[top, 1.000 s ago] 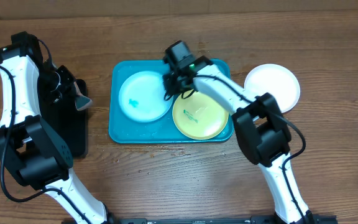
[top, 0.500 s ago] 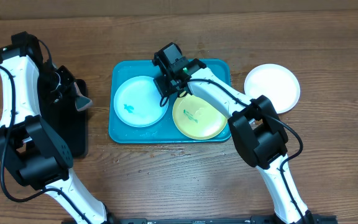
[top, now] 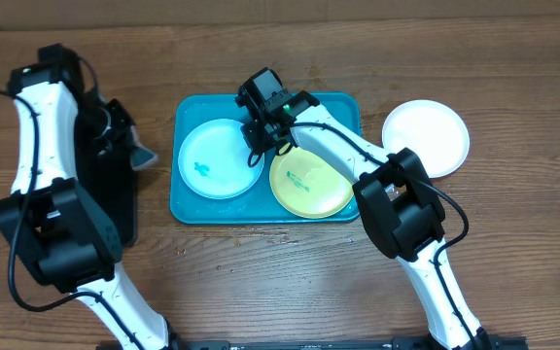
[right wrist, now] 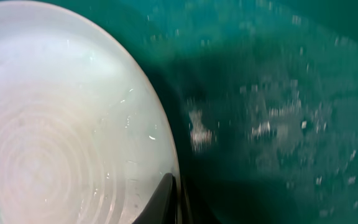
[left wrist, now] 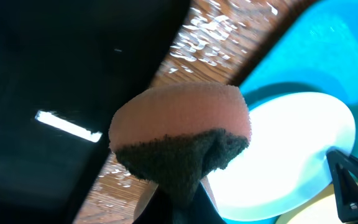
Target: Clean dirty plates on tray and stack at the side
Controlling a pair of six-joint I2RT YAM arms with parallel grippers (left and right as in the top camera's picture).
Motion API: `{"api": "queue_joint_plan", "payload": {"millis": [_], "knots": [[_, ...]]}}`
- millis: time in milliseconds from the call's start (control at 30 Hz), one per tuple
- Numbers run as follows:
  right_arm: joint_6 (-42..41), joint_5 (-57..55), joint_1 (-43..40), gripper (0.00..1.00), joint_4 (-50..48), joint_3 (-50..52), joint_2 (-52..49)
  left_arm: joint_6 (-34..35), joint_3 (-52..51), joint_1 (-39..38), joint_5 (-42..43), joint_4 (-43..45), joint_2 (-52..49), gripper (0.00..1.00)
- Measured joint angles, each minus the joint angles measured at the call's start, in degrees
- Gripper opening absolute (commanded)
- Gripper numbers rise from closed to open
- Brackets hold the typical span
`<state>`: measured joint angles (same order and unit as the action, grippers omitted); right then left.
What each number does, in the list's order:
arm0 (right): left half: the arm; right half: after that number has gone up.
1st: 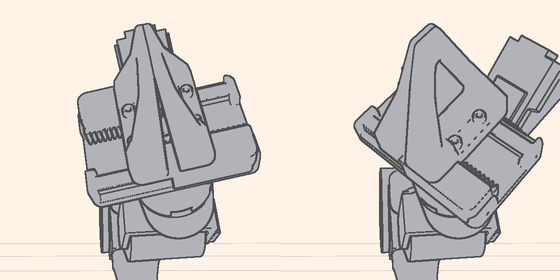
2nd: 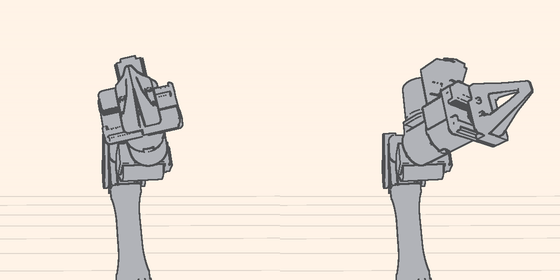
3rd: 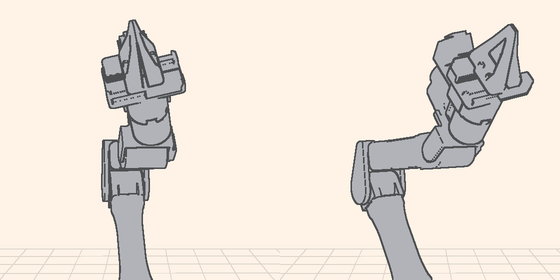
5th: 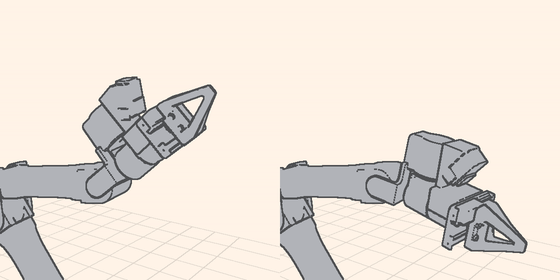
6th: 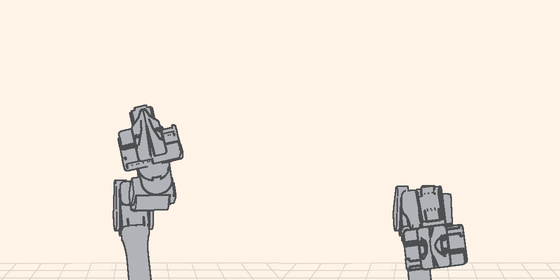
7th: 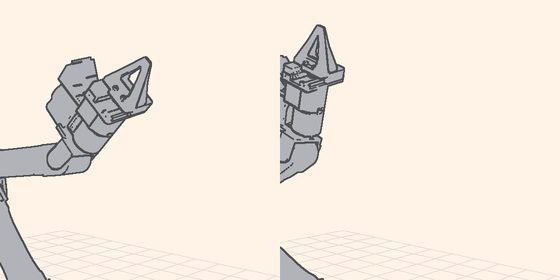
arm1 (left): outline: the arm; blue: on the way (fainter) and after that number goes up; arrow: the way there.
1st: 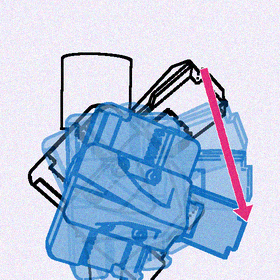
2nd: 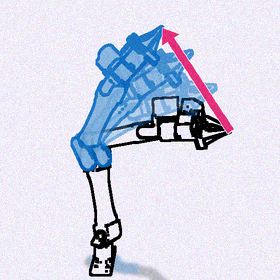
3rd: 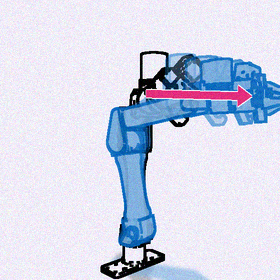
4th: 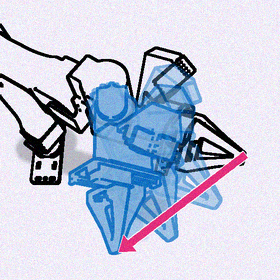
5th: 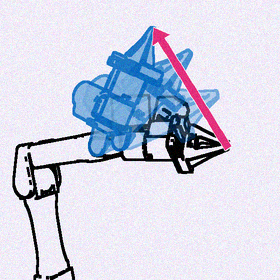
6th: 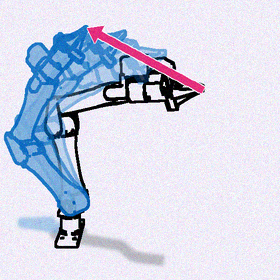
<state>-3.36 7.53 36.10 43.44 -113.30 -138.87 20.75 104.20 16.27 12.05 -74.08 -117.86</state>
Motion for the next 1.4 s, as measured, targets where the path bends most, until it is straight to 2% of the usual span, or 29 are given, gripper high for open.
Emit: {"api": "queue_joint_plan", "payload": {"millis": [133,233,333,500,733,1033,1200,1267,1400], "knots": [[-5.0,-1.0,0.0,0.04,7.9,-2.1,0.0,0.0,0.0,-3.9,0.0,1.0,0.0,0.04],[-12.3,-4.1,0.2,0.04,12.7,-3.5,0.0,0.0,0.0,-7.3,0.0,2.4,0.0,0.04],[-19.2,-5.8,0.3,0.04,13.7,-3.7,0.0,0.1,-0.2,-10.8,0.3,4.1,0.0,0.04],[-24.8,-6.6,0.4,0.04,13.6,-3.7,0.0,0.3,-2.5,-18.2,1.3,8.7,0.0,0.04],[-28.8,-6.7,0.3,0.04,14.3,-3.8,0.0,4.9,-6.1,-24.8,1.3,16.9,0.0,0.04],[-30.3,-4.9,-1.7,0.04,15.6,-3.9,0.0,8.3,-16.3,-24.8,1.2,25.8,0.0,0.04],[-30.5,-4.9,-2.4,0.04,15.8,-3.9,0.0,7.0,-21.5,-24.8,1.0,32.5,0.0,0.07],[-30.5,-4.9,-2.4,0.04,15.9,-3.9,0.0,5.6,-22.5,-24.8,-0.2,33.2,0.0,0.11],[-29.2,-4.9,-2.3,0.04,15.8,-3.9,0.0,2.9,-22.6,-24.8,-4.4,31.6,0.3,0.1]]}}
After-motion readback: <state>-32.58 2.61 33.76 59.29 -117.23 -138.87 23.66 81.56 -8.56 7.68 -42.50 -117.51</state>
